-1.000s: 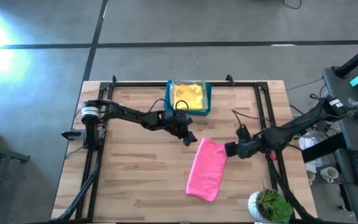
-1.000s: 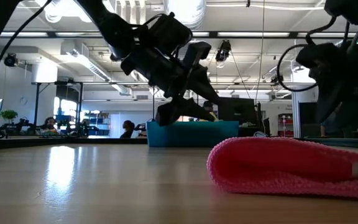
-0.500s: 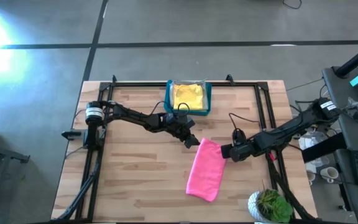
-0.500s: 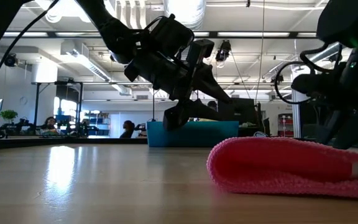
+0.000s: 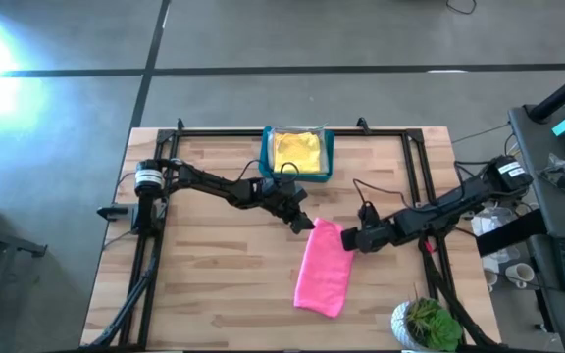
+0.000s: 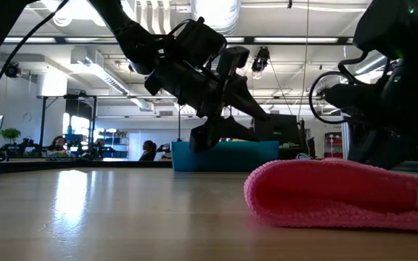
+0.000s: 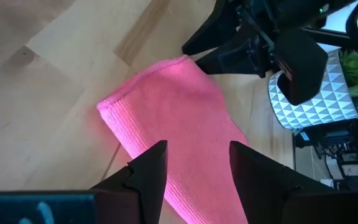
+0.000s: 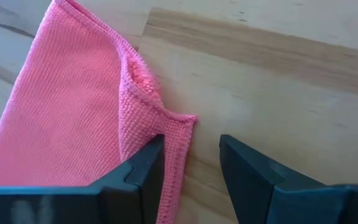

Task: Fold microfiber towels
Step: Fold the pink microfiber cloth

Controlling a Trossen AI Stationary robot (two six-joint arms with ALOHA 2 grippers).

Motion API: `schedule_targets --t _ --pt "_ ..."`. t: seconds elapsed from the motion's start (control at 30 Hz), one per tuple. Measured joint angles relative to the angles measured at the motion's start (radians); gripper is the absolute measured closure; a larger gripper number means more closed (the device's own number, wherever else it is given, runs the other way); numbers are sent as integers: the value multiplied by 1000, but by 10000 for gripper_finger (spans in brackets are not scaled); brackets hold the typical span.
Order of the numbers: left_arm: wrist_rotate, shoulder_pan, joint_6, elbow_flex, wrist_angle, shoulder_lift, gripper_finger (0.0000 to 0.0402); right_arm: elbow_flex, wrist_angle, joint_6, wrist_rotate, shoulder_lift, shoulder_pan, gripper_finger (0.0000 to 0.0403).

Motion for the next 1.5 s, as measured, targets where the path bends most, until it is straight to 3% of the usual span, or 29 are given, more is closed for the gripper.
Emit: schedule_targets --t 0.33,0.6,0.87,1.27,1.5 --pt "174 -4 0 -2 0 0 244 1 -50 11 -34 -48 -9 257" --pt "22 2 -1 10 6 37 244 6 -71 21 -30 -94 -9 257" --pt "13 1 0 68 5 126 244 6 -61 37 -26 -87 -9 257" --pt "-107 1 0 86 -42 141 244 7 -53 37 -27 -87 -9 257" --pt "-115 3 -1 89 -53 141 244 8 -52 28 -31 -87 -9 257"
